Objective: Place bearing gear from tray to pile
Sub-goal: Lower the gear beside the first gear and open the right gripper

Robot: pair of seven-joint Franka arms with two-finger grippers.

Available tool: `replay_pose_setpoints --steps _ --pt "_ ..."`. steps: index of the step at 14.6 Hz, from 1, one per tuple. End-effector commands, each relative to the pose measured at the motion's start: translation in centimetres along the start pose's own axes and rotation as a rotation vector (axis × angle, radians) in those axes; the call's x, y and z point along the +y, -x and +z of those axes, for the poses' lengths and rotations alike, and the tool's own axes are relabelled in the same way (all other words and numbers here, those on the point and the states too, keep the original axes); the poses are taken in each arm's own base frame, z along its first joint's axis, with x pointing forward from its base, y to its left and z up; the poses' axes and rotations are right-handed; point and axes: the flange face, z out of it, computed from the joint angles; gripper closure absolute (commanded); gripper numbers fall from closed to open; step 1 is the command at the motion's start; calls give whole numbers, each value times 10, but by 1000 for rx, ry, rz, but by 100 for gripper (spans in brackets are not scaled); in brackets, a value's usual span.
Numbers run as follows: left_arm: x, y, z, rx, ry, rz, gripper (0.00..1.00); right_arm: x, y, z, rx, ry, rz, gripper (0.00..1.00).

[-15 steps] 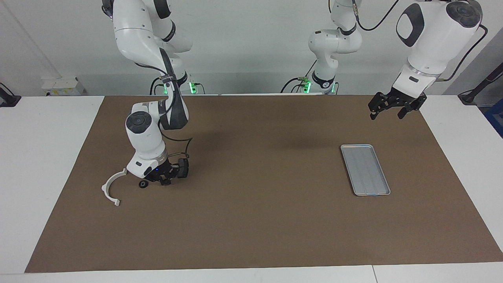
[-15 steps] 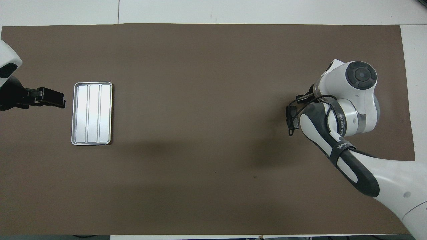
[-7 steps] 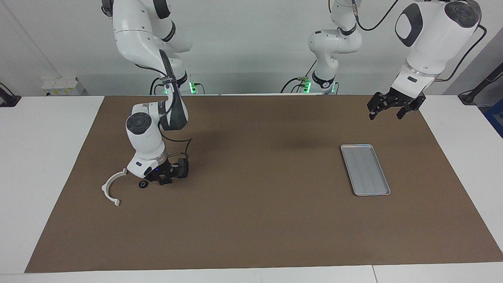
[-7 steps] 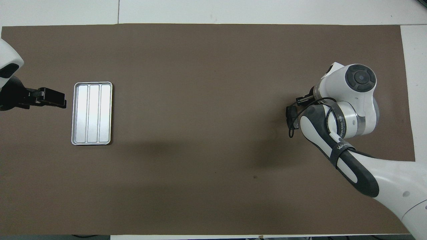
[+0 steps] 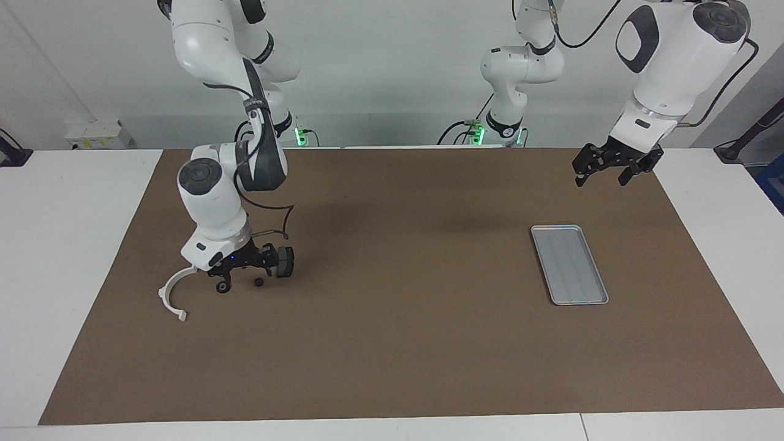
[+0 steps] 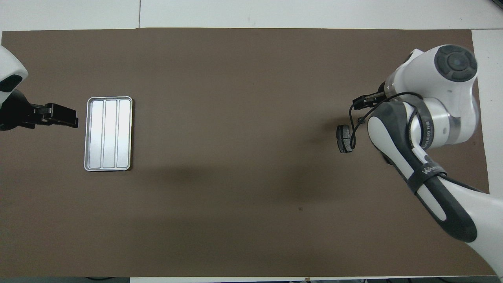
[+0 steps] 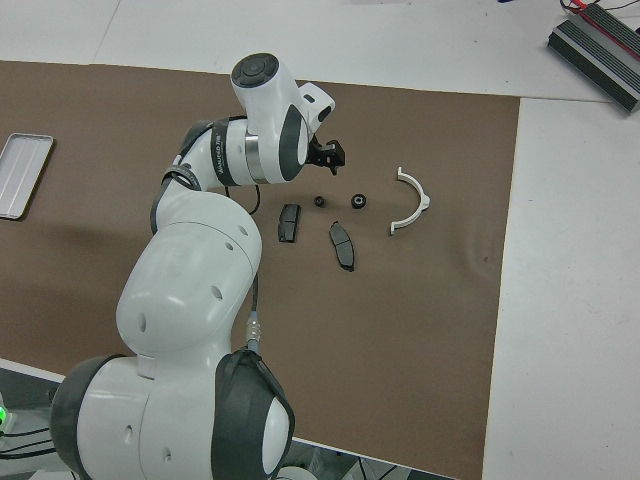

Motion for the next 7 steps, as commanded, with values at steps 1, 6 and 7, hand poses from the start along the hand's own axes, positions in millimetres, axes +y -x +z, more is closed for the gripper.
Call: replay_pose_setpoints --steps 1,6,7 --pt "-2 5 -3 4 -5 -4 0 29 -8 -81 86 -2 75 0" --pt "-2 5 -3 4 -5 -4 0 52 21 -189 23 64 118 0" --pt "-1 5 -2 2 -5 -2 0 53 32 -201 6 66 128 0"
